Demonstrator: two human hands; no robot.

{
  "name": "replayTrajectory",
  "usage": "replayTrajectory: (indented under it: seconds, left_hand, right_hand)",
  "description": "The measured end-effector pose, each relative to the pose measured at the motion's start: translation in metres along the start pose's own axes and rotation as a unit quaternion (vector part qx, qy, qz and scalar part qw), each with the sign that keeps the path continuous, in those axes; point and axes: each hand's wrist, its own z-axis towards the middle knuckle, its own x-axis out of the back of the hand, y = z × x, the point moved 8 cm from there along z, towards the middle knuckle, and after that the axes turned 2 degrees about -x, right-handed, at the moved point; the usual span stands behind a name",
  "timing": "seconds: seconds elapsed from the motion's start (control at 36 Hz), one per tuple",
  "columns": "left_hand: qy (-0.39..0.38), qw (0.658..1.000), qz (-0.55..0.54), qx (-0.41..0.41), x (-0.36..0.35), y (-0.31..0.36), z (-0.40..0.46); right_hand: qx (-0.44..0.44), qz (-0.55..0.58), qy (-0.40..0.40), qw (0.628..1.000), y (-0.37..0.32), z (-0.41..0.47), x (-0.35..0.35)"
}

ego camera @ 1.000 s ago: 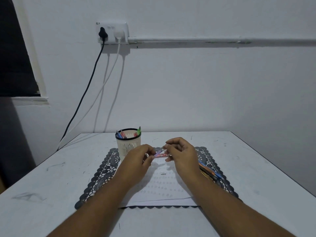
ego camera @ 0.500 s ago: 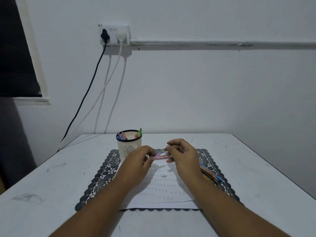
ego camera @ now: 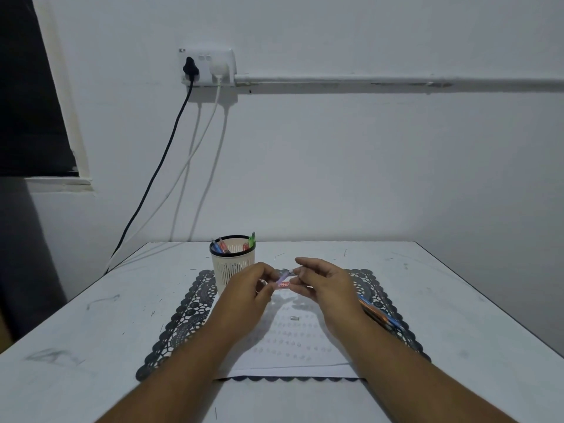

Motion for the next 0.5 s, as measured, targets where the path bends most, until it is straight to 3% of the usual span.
replayTrajectory:
  seconds: [0.5]
  left_hand:
    - [0.000, 1.000, -0.006, 0.000, 0.0010, 0.0046, -0.0015]
  right_hand:
    - [0.013, 0.003, 0.011, 1.000, -0.0091, 0.0028, 0.0034]
